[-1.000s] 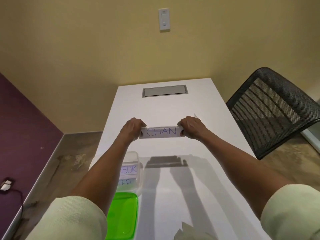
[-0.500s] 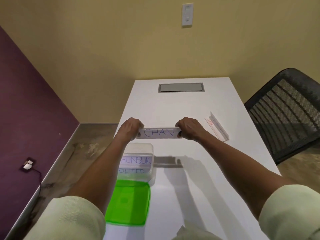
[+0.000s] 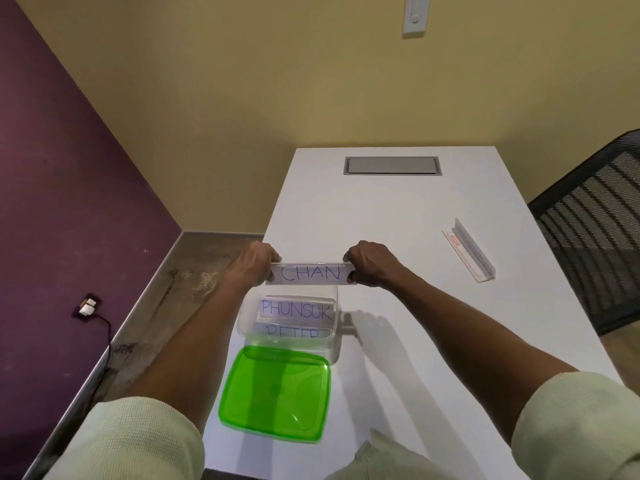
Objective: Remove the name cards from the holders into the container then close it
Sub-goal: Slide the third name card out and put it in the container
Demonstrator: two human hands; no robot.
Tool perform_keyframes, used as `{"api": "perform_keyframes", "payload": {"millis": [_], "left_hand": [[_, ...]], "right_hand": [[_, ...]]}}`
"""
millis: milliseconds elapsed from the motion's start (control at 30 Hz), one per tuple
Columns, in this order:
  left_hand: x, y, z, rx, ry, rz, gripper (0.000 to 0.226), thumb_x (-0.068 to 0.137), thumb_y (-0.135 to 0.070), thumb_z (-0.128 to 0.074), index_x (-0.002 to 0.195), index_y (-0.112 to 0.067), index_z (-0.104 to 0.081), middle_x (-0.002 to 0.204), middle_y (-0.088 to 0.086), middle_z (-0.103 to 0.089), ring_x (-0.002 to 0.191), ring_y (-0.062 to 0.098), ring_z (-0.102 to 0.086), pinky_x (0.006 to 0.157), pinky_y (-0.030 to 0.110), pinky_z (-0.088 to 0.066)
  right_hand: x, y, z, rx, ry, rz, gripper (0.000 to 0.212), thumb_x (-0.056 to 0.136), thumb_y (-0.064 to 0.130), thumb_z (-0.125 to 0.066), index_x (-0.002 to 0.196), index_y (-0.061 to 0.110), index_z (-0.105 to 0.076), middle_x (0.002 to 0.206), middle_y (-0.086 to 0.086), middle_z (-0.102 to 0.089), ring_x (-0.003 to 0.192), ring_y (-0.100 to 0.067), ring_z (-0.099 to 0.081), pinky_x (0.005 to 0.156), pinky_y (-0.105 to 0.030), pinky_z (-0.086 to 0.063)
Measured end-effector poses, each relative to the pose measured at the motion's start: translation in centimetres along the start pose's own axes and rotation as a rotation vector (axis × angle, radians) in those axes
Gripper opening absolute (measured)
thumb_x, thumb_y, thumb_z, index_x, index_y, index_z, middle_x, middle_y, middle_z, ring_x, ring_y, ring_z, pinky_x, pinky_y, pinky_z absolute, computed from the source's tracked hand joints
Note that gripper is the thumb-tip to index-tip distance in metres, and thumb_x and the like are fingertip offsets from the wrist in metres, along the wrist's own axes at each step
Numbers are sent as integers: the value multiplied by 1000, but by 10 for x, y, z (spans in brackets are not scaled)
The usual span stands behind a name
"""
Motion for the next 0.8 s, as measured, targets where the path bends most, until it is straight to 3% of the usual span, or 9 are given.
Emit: {"api": "perform_keyframes", "payload": {"millis": [200,367,533,667,800], "left_hand": [[-1,30,-11,44,47,17,39,80,1,-72,116,-10,-71,101,9,-75,80,16,-61,82,29,-50],[-3,45,-21,88,125,26,47,70,-4,-83,115,-12,-71,119,10,-68,101,27,-66,88,38,-55],[-1,56,-40,104,192,19,51,68,-8,-86,115,-14,-71,119,9,-68,102,24,-65,86,34,-56],[3,57,-55,108,249,5,52,67,-7,-87,116,-12,-71,118,9,-70,101,24,-66,89,35,-57],[4,59,-68,164,276,-23,50,65,-9,-88,112,-15,-73,114,7,-71,98,24,-68,85,31,-56]], "right_hand": [[11,27,-20,35,52,21,24,70,26,-72,84,7,-66,78,-14,-65,69,-32,-59,55,-27,-37],[18,45,-41,55,96,32,38,70,32,-76,99,8,-68,90,-13,-67,79,-32,-65,59,-27,-39],[20,57,-60,27,159,53,47,73,35,-75,110,8,-64,103,-14,-66,91,-33,-65,71,-32,-50],[19,62,-69,5,206,80,36,75,31,-72,99,6,-61,101,-16,-64,88,-33,-64,63,-29,-38],[20,67,-78,-33,236,104,31,74,28,-71,91,5,-60,96,-16,-64,83,-33,-64,62,-29,-37]]}}
Point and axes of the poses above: each hand's wrist, its own x-axis towards the middle knuckle, its own z-axis out of the back of the hand, y = z × x, the point moved 6 cm from there along x, towards the middle knuckle
